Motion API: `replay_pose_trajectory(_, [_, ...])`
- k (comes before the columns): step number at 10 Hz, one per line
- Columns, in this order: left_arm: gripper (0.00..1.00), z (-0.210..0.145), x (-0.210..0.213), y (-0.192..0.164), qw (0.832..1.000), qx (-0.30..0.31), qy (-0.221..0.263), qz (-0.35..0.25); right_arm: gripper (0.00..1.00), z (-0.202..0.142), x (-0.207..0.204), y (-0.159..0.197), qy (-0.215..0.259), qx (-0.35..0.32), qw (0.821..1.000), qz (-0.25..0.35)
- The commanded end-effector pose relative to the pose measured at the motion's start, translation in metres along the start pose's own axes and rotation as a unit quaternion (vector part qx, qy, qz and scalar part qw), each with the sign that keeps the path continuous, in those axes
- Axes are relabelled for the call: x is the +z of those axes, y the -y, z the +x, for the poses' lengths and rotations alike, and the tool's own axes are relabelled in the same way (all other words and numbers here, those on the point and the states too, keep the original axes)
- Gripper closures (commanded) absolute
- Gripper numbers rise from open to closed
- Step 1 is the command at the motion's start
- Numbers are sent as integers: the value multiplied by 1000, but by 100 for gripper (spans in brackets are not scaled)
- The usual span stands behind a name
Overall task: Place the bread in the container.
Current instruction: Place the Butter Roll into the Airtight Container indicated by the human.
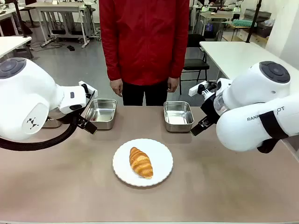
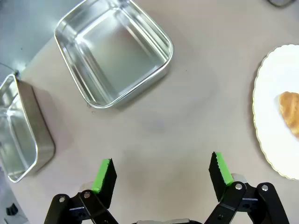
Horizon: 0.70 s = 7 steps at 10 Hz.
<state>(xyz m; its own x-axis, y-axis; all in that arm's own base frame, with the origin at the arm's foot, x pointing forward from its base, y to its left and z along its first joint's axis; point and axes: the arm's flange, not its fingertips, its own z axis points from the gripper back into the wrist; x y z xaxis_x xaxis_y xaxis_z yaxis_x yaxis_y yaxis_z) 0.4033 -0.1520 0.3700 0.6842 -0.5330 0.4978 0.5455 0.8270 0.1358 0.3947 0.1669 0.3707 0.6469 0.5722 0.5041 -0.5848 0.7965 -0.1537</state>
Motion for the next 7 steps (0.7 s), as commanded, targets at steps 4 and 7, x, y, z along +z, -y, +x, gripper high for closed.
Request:
replay_pose_trajectory(4, [0, 0, 0, 0, 1000, 0, 0, 0, 0, 0, 0, 0, 0, 0, 1000, 0])
replay_pose_trajectory(7, [0, 0, 0, 0, 1000, 0, 0, 0, 0, 0, 0, 0, 0, 0, 1000, 0])
